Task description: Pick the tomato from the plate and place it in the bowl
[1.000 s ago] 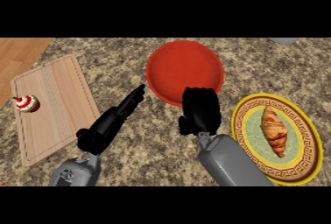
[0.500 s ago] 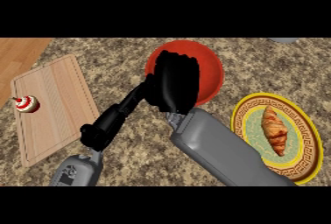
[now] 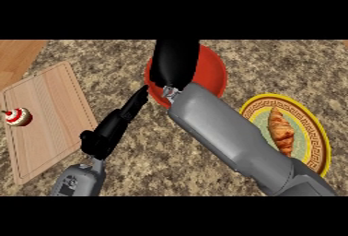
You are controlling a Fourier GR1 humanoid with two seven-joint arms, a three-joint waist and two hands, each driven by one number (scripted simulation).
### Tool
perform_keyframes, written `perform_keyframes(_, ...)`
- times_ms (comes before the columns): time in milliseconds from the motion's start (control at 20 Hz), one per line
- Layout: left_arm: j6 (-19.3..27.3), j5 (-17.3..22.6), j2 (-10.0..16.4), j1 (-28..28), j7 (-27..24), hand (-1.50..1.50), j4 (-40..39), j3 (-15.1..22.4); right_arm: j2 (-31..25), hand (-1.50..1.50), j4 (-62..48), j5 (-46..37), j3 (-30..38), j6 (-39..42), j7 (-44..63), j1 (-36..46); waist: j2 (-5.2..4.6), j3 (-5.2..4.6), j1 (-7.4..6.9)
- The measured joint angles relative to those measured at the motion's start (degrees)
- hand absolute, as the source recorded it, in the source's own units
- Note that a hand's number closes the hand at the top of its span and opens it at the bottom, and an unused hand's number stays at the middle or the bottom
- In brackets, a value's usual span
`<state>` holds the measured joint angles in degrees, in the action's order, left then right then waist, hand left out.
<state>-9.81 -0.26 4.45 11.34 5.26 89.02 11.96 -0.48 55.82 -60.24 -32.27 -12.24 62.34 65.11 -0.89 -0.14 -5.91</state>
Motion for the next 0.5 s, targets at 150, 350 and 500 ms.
perform_keyframes(150,0.1,0.0,0.0,-0.3,-0.5,0.0,-0.3,-0.4,0.0,1.5,-6.3,-1.3,-0.1,-2.3,-0.6,2.8,-0.07,0.01,0.65)
perform_keyframes(350,0.1,0.0,0.4,-0.6,-0.1,0.0,0.5,-1.0,0.0,1.5,-13.3,-0.6,0.6,-4.8,-1.9,4.3,-0.04,0.05,1.48)
perform_keyframes(500,0.5,-0.5,0.2,-1.3,-0.9,0.0,0.4,-0.7,0.2,1.5,-17.3,4.5,4.0,-4.9,-3.7,3.7,-0.21,0.07,1.6)
